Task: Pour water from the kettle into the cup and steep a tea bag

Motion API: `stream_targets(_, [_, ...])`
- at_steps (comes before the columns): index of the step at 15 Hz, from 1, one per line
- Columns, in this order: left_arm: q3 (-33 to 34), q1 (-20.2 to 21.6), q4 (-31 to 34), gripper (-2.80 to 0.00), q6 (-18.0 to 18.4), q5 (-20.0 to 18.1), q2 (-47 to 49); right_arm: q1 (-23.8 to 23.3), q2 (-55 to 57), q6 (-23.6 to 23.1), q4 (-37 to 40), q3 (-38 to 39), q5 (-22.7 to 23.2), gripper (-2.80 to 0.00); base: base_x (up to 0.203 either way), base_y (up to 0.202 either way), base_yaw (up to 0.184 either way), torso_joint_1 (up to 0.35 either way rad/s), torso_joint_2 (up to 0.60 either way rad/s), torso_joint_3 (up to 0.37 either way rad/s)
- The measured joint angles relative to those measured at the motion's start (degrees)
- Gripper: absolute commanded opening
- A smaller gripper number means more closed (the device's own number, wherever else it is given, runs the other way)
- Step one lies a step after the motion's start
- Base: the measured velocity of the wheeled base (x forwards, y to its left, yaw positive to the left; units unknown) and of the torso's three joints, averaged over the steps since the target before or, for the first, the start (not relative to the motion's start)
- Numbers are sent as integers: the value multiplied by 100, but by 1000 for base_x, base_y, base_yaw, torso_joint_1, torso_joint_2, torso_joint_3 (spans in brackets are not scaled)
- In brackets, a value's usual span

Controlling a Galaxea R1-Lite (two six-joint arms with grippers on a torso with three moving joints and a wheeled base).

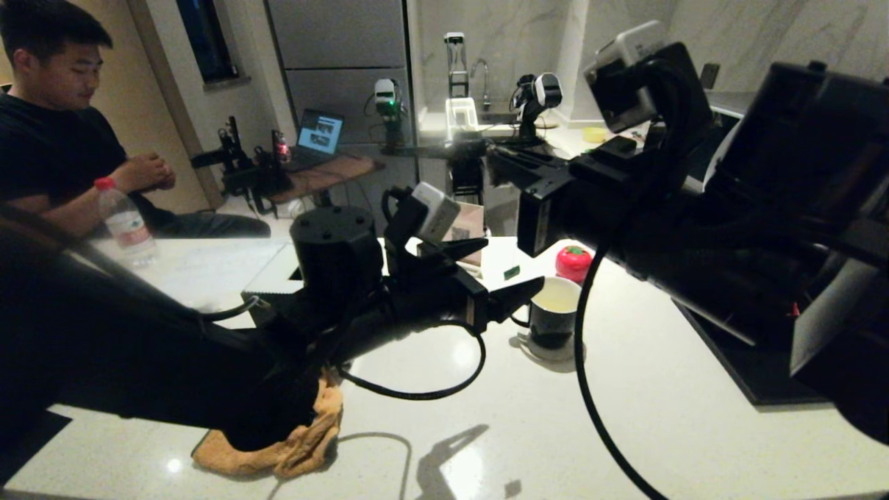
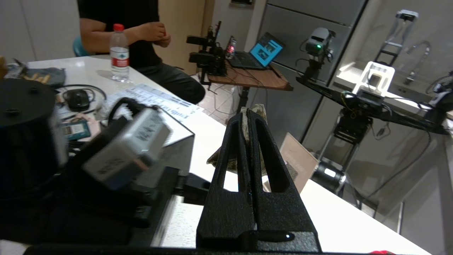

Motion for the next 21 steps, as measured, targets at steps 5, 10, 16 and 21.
stream_targets(5, [-94, -37, 0, 0, 0, -41, 20, 130, 2, -2, 2, 13, -2, -280, 0, 0, 0, 0, 0, 0])
stream_targets(10, [-105, -41, 0, -280, -5, -46, 32, 188, 7, -7, 4, 55, -1, -280, 0, 0, 0, 0, 0, 0])
stream_targets(16, [-96, -41, -17, -280, -2, -37, 61, 195, 49, -11, 2, 66, 0, -280, 0, 0, 0, 0, 0, 0])
stream_targets(21, [-83, -41, -20, -280, -3, -44, 54, 196, 51, -13, -22, 150, 0, -280, 0, 0, 0, 0, 0, 0])
